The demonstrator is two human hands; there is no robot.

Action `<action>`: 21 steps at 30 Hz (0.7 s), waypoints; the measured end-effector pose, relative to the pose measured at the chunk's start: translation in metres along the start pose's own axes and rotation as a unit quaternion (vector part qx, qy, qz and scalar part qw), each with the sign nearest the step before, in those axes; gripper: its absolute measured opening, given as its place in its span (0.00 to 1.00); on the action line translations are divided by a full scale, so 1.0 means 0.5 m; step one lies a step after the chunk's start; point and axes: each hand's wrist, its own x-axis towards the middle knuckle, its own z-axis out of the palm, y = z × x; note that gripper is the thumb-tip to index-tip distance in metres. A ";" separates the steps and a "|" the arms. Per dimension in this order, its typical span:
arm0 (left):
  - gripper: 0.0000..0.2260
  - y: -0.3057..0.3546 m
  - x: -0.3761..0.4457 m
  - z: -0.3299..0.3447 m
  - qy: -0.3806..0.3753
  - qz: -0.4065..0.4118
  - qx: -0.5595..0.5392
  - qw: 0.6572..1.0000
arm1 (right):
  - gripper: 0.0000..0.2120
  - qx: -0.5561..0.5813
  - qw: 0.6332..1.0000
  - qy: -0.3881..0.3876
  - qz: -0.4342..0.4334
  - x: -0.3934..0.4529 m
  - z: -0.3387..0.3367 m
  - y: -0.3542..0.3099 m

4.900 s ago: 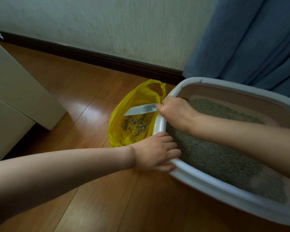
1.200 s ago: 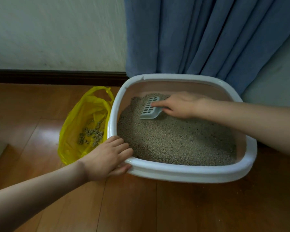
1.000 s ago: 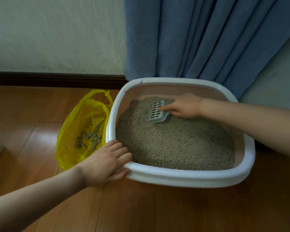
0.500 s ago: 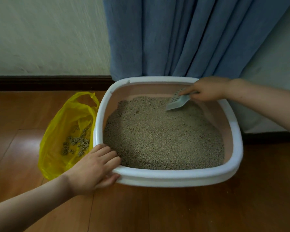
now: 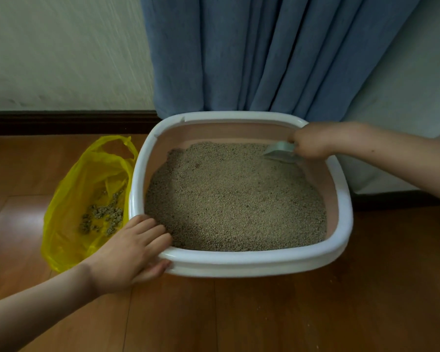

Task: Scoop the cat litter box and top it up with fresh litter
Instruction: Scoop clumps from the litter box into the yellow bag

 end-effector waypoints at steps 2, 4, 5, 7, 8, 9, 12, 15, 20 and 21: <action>0.17 0.001 0.001 0.000 0.001 0.000 0.002 1.000 | 0.11 -0.025 1.000 0.005 0.002 -0.004 0.017 -0.018; 0.19 0.002 0.001 -0.001 0.000 -0.001 0.002 1.000 | 0.12 -0.056 0.998 0.015 -0.014 -0.019 0.036 -0.052; 0.19 0.003 0.001 -0.002 -0.002 -0.002 0.001 1.000 | 0.12 -0.065 0.997 0.011 -0.026 -0.027 0.042 -0.069; 0.19 0.003 0.001 -0.005 -0.007 -0.003 0.000 1.000 | 0.11 -0.072 0.996 -0.024 -0.043 -0.038 0.038 -0.092; 0.19 0.004 0.001 -0.005 -0.009 -0.003 0.001 1.000 | 0.10 -0.066 0.996 -0.043 -0.047 -0.041 0.027 -0.097; 0.19 0.004 0.001 -0.006 -0.009 -0.003 0.001 1.000 | 0.11 -0.062 0.995 -0.060 -0.047 -0.043 0.012 -0.097; 0.17 0.003 0.002 -0.010 -0.011 -0.001 0.004 1.000 | 0.11 -0.124 0.989 -0.078 -0.030 -0.053 -0.023 -0.100; 0.15 0.004 0.001 -0.012 -0.012 0.002 0.005 1.000 | 0.10 -0.164 0.984 -0.072 -0.001 -0.067 -0.020 -0.117; 0.16 0.004 0.000 -0.015 -0.020 0.003 0.002 1.000 | 0.11 -0.051 0.981 -0.186 0.003 -0.085 0.027 -0.156; 0.17 0.005 0.000 -0.015 -0.023 0.002 0.003 1.000 | 0.15 -0.050 0.979 -0.197 0.022 -0.094 0.033 -0.169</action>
